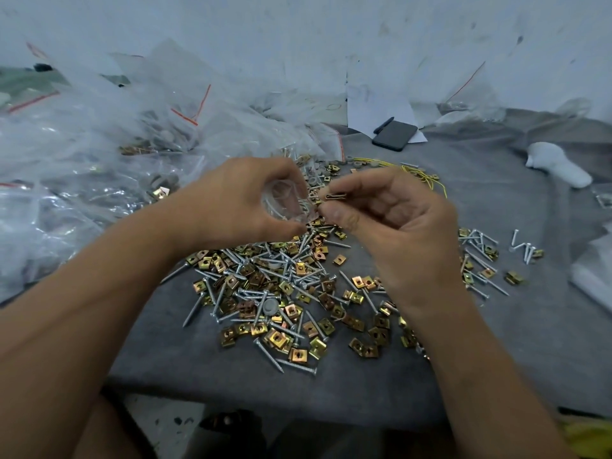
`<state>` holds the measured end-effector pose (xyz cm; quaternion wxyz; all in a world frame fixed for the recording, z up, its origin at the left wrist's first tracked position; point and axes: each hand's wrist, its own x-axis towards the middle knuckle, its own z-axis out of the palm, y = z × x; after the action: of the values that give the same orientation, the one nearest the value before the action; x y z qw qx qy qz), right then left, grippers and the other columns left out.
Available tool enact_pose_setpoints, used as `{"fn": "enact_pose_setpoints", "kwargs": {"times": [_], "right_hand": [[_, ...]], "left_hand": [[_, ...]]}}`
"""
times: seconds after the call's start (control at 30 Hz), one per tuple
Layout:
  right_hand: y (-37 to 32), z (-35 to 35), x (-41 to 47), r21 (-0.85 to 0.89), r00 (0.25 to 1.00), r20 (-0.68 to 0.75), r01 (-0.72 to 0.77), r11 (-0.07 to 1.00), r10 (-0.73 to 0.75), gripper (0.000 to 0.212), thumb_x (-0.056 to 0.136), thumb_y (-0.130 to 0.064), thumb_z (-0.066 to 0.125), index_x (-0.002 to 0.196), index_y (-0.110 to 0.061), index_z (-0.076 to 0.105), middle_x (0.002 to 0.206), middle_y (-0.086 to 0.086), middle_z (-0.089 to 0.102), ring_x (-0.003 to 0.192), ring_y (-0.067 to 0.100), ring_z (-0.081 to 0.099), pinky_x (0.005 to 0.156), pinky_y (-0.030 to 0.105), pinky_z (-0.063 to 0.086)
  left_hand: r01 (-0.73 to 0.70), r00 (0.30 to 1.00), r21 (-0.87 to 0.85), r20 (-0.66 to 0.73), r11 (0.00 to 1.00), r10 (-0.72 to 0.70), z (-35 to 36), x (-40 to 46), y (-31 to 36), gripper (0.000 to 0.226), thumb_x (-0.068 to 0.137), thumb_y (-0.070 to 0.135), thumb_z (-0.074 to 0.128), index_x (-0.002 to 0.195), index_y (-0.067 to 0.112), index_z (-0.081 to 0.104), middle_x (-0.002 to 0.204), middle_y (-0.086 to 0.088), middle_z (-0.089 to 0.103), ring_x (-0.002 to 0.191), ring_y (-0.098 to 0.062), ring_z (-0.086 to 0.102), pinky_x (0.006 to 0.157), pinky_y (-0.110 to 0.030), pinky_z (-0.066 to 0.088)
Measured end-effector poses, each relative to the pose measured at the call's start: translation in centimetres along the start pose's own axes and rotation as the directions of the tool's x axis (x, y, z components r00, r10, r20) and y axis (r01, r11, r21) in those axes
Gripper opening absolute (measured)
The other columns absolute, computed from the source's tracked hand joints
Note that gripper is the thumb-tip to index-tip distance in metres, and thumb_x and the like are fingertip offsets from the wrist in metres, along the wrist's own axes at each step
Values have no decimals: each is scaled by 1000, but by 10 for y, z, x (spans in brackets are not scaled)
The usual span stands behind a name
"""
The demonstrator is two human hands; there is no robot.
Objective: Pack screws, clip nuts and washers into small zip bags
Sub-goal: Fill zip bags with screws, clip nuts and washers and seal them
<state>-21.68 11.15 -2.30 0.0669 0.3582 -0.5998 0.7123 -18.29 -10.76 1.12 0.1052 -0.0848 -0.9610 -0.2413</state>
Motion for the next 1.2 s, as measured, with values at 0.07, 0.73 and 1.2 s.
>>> {"fn": "enact_pose_setpoints", "kwargs": {"times": [0.07,0.73,1.2], "right_hand": [[1,-1,1,15,1000,-7,-1,1000,1,24,80,6,84,100,-1,74,95,9,79,92,23,77,84,28,60],[21,12,16,-336,998,-4,-65,939,67,13,89,-17,81,101,-20,78,89,-10,77,87,6,73,81,26,59],[9,9,18,-468,996,88,37,883,4,9,93,-26,78,101,-27,80,93,-15,75,89,6,70,79,26,56]], "left_hand": [[4,1000,-4,-1,1000,-4,0,0,0,40,79,42,88,112,36,67,98,23,74,101,13,62,92,-13,47],[9,1000,-3,-13,1000,-9,0,-2,6,43,79,40,89,116,33,67,102,16,74,100,-2,69,91,-31,56],[23,1000,-13,-21,1000,-24,-5,-3,3,41,80,37,88,114,27,68,100,12,75,100,-4,69,94,-37,56]]}}
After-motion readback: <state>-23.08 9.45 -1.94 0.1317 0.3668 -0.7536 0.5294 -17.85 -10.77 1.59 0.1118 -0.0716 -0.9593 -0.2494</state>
